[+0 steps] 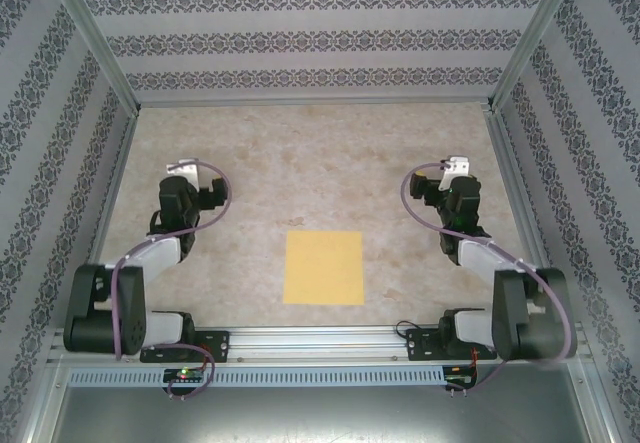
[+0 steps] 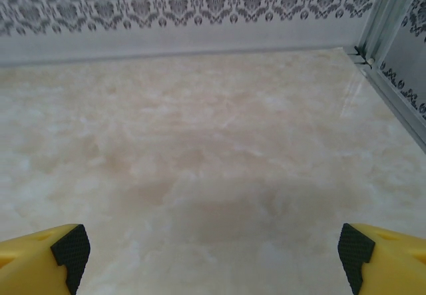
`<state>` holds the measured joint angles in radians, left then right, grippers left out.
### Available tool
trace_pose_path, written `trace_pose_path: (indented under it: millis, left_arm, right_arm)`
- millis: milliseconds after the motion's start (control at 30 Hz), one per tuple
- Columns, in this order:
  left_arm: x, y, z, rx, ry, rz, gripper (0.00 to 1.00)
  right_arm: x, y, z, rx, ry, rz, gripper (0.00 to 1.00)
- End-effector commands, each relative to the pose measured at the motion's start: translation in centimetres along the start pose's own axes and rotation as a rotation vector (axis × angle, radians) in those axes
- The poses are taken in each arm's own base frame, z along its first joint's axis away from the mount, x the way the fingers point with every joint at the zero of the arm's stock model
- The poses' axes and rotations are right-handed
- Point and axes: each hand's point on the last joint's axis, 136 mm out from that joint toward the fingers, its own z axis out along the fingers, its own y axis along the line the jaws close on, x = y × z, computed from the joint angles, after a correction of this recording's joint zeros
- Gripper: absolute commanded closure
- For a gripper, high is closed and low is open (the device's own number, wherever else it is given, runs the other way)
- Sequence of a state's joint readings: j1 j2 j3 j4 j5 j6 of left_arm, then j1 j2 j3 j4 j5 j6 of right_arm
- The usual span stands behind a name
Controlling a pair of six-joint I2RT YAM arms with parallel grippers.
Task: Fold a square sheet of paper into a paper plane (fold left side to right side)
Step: Move the square sheet of paper to the center of the table.
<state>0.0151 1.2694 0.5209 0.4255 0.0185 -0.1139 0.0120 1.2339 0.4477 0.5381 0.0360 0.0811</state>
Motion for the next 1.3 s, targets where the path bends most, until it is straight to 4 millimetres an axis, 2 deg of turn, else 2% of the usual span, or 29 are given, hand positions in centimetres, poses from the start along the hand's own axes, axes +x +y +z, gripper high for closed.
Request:
trace_pose_path:
  millis: [0,100,200,300,367,467,567,667,867,1067,1267]
  left_arm:
    - [1.5,-0.4,-1.9,-0.001,0.205,-0.185,0.00]
    - [1.8,-3.0,-3.6,0.116,0.308,-0.309,0.00]
    - [2.6,-6.1,-5.2,0.254,0.370,-0.439,0.00]
    - [3.8,-9.6,-6.3,0.391,0.402,-0.506,0.00]
    - [5.2,-11.7,-7.1,0.433,0.437,-0.481,0.00]
    - [6.9,-13.6,-7.8,0.438,0.483,-0.393,0.00]
    - [8.0,-14.6,-8.0,0.434,0.510,-0.329,0.00]
    - [8.2,-14.8,-7.6,0.415,0.504,-0.303,0.01]
    - [8.1,-14.6,-7.3,0.388,0.491,-0.292,0.01]
    - [8.4,-13.9,-7.6,0.355,0.485,-0.287,0.01]
    - [8.1,-13.1,-8.0,0.323,0.466,-0.284,0.00]
  right_arm:
    - [0.6,1.4,-1.5,-0.041,0.106,0.055,0.02]
    - [0.5,3.9,-3.4,-0.120,0.169,0.077,0.02]
    - [0.5,7.5,-5.6,-0.229,0.236,0.081,0.02]
    - [1.4,11.9,-8.0,-0.360,0.327,0.034,0.02]
    - [3.2,15.1,-10.0,-0.451,0.431,-0.032,0.02]
    - [6.6,18.7,-12.5,-0.539,0.582,-0.129,0.02]
    - [9.9,21.6,-14.3,-0.590,0.688,-0.235,0.02]
    - [12.7,23.9,-14.9,-0.617,0.754,-0.327,0.02]
    - [16.8,26.6,-14.2,-0.624,0.882,-0.400,0.02]
    - [19.7,26.7,-13.1,-0.574,0.943,-0.458,0.03]
    - [21.0,26.3,-12.0,-0.514,0.961,-0.485,0.05]
